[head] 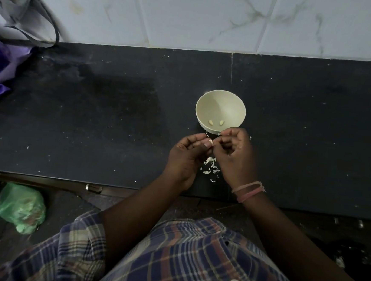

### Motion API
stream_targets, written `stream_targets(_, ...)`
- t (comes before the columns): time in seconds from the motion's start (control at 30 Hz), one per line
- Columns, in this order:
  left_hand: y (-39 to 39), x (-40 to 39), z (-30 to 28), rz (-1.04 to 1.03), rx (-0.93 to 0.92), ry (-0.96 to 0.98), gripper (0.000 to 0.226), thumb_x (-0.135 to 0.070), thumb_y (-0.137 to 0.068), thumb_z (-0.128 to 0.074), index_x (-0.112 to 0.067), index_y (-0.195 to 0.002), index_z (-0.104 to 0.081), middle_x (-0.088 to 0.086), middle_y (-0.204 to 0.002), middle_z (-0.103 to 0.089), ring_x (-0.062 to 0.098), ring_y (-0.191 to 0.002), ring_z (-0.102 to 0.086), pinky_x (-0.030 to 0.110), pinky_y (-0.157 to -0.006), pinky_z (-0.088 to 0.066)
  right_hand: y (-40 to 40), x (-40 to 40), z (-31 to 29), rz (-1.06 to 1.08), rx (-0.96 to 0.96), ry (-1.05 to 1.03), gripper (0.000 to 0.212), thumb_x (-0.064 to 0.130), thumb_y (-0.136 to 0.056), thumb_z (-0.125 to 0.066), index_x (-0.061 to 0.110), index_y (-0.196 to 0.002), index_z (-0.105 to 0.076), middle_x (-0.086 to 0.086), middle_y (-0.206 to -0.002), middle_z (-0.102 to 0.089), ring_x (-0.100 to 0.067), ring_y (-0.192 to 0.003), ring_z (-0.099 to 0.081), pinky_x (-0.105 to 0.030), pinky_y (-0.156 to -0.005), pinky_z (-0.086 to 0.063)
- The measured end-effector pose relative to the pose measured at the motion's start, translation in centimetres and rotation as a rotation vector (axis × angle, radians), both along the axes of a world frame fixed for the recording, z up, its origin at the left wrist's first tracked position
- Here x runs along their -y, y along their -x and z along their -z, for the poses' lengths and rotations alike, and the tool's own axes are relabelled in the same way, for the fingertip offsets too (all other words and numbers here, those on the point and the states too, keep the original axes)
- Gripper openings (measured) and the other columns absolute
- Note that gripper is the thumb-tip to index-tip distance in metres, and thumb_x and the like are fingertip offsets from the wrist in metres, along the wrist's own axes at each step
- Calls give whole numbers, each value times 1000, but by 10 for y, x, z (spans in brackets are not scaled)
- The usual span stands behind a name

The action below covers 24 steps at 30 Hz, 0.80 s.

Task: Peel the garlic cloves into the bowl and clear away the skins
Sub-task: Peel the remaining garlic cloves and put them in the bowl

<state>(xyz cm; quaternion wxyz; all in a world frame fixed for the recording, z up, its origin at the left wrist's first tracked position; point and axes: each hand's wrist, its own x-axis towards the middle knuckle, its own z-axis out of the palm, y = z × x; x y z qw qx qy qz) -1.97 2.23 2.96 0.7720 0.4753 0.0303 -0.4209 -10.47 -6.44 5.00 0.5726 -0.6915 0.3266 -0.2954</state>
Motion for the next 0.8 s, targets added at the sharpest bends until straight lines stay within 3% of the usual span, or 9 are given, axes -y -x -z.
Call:
stream_targets(0.13, -1, 1, -1, -5, -75, 30, 20, 13, -91, -59, -3, -103, -63, 9, -86, -74, 16, -79, -73, 25, -76, -60, -1, 0, 2, 26, 1, 20, 26, -2, -83, -69, 13, -96, -52, -9, -84, -67, -18, -74, -68, -26, -67, -57)
stream_targets(0.23, 1, 2, -1, -38, -110, 50, 22, 13, -90, -60, -4, -104, -63, 11, -89, -73, 20, -85, -71, 30, -86, -59, -2, -1, 5, 47, -25, 83, 33, 2, -82, -73, 25, -88, -49, -4, -82, -66, -16, -73, -66, -32, -68, -57)
stream_targets(0.43, 6, 5, -1, -74, -128, 38, 22, 12, -90, -61, -4, -105, -62, 10, -87, -74, 19, -81, -73, 31, -83, -59, -5, -2, 6, 67, -103, 189, 37, 9, -81, -73, 32, -82, -45, -1, -80, -67, -11, -70, -66, -28, -64, -55)
stream_targets(0.8, 4, 5, -3, -45, -116, 48, 34, 9, -89, -63, -2, -122, -62, 16, -103, -71, 26, -97, -70, 40, -98, -55, -7, 2, 5, 69, -147, 212, 27, 9, -81, -73, 14, -82, -47, 5, -73, -58, -3, -64, -55, -10, -57, -43)
